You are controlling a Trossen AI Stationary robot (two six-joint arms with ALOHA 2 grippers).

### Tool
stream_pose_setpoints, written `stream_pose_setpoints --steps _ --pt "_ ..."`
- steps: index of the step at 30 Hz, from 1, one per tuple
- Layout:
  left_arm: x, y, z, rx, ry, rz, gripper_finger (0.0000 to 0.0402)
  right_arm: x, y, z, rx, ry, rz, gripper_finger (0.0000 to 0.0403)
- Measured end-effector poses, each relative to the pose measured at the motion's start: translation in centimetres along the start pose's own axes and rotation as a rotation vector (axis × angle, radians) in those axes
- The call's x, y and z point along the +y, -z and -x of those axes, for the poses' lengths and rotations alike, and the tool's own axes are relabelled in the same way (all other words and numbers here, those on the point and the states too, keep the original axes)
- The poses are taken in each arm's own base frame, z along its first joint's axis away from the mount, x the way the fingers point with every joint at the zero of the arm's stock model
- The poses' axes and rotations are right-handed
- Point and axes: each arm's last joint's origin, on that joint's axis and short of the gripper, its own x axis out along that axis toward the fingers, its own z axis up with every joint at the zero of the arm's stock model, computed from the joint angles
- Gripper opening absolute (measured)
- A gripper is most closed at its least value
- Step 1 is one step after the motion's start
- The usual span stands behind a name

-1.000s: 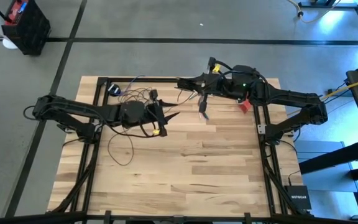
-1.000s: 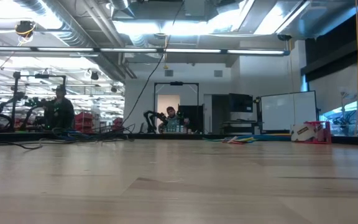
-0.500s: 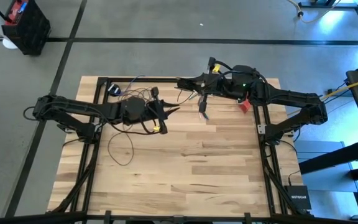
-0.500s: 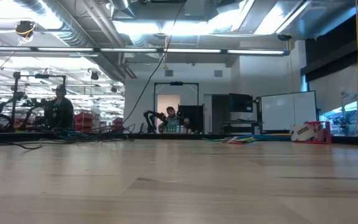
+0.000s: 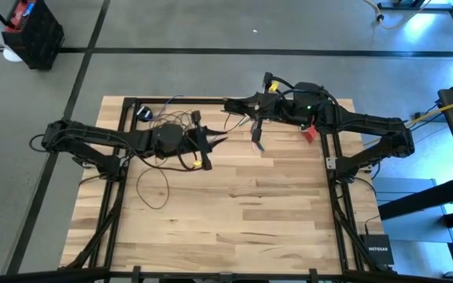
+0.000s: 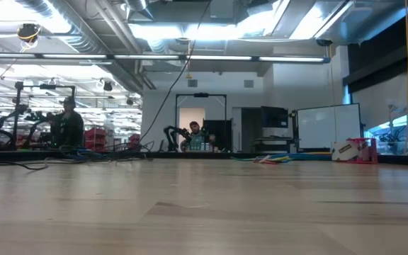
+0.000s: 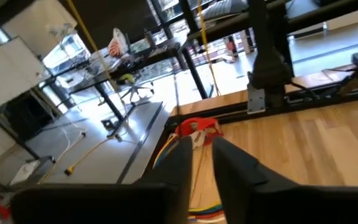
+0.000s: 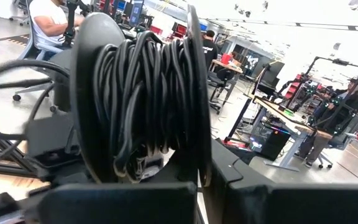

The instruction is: Coiling cords

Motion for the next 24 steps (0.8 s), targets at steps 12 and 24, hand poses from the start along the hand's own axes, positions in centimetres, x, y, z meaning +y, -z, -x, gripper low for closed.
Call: stream_pose_setpoints --steps 12,24 --pt "0.5 0.1 0.0 0.039 -0.103 -0.068 0.0131 0.0 0.0 0.0 0.000 -0.001 0.000 0.0004" --pt "0.9 0.8 -0.6 0.044 -0.025 -0.025 0.0068 0.0 0.0 0.0 0.000 -0.001 0.000 0.0005"
